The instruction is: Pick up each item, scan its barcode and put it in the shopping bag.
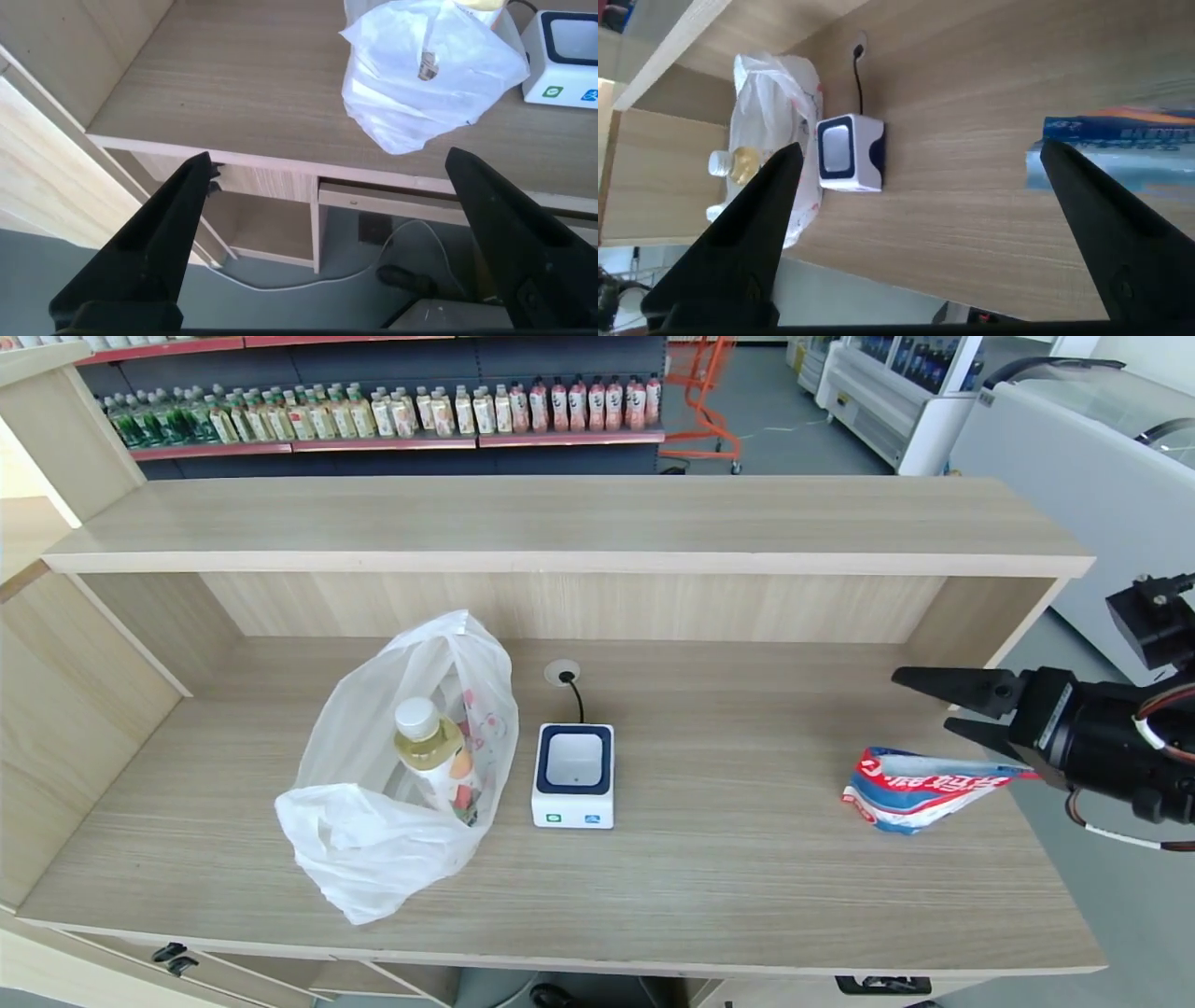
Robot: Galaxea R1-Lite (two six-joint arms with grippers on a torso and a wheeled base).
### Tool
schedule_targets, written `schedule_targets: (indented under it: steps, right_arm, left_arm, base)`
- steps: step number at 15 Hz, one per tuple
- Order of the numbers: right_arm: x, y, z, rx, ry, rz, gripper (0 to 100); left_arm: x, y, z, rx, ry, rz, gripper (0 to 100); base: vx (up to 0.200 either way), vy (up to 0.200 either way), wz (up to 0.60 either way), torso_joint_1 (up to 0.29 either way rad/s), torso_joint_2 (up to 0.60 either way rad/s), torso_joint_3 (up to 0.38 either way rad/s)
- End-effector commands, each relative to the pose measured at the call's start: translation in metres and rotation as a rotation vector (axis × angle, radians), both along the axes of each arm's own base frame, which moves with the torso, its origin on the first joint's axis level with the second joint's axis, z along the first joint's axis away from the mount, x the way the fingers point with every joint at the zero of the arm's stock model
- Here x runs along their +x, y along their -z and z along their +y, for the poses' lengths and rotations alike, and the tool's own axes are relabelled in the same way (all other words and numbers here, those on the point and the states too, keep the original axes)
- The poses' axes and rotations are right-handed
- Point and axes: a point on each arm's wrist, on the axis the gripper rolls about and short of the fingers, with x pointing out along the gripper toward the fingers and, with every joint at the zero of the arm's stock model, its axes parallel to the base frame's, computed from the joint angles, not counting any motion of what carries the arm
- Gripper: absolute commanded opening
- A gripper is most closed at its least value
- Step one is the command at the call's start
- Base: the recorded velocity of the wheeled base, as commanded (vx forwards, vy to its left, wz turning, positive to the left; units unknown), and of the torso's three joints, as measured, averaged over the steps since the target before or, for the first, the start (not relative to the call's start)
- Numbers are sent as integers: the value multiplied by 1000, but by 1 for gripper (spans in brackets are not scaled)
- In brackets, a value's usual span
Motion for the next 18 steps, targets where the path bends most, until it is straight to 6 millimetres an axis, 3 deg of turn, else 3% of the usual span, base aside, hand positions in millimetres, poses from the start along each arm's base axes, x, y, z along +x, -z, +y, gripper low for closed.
schedule_targets:
  steps: [1,6,9,14,18]
  right_arm:
    - [-8,-11,-2,42,37,5,100]
    - [0,2,-24,69,336,162,100]
    - [29,23,-48,33,520,270,100]
    - [57,47,-42,53,515,373,100]
    - [60,50,-39,54,509,379,100]
  left_arm:
    - [0,0,0,0,-1,1,100]
    - [0,0,0,0,-1,1,100]
    - [0,0,0,0,-1,-1,100]
    - [0,0,0,0,-1,1,100]
    - [0,0,0,0,-1,1,100]
  base:
    - [0,0,0,0,0,0]
    - [0,0,0,0,0,0]
    - [0,0,0,0,0,0]
    - [0,0,0,0,0,0]
    - [0,0,0,0,0,0]
